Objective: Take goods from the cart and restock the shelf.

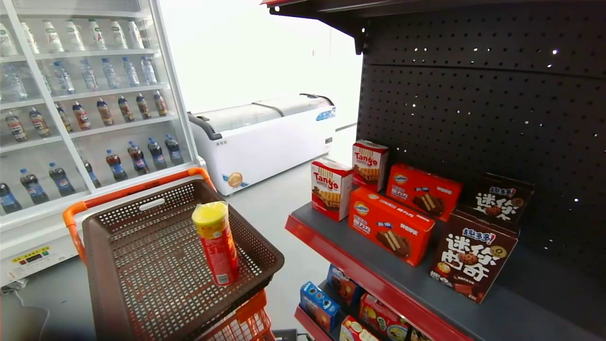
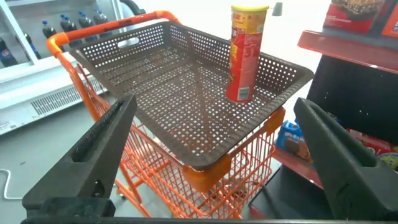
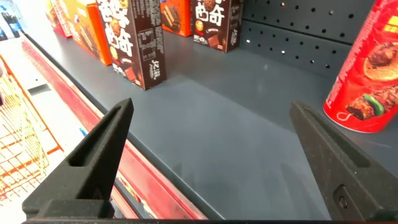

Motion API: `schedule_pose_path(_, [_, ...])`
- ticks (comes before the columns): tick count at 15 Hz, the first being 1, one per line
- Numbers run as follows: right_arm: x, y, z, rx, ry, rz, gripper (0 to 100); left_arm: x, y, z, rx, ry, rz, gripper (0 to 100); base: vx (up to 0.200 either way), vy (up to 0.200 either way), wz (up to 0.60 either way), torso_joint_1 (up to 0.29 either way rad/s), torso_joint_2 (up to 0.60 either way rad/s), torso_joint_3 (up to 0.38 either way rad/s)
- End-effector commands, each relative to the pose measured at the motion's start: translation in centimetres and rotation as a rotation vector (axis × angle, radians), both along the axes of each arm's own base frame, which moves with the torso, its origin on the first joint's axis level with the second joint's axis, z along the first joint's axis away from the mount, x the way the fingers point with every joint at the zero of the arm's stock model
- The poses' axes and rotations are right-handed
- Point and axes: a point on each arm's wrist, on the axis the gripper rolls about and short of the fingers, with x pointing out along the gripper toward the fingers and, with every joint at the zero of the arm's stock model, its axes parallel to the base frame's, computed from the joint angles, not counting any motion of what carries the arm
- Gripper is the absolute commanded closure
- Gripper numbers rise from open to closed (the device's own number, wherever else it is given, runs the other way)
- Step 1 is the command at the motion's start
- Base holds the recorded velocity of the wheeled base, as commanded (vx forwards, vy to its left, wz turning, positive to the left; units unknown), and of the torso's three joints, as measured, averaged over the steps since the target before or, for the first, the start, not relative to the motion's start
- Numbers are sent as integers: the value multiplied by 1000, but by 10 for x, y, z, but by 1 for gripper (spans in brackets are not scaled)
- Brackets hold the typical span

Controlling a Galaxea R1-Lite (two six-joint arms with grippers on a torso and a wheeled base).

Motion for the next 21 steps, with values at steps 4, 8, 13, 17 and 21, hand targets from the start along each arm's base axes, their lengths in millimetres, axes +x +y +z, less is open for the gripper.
schedule_pose_path(4, [0,0,0,0,0,0,0,0,0,0,0,0,0,0,0,0,0,0,0,0])
schedule_pose_path(8, [0,0,0,0,0,0,0,0,0,0,13,0,-1,0,0,0,0,0,0,0])
schedule_pose_path(13, [0,0,0,0,0,0,0,18,-3,66,36,76,-99,0,0,0,0,0,0,0])
schedule_pose_path(17, [0,0,0,0,0,0,0,39,-3,55,35,250,-129,0,0,0,0,0,0,0])
schedule_pose_path(21, [0,0,0,0,0,0,0,89,9,76,-34,358,-95,0,0,0,0,0,0,0])
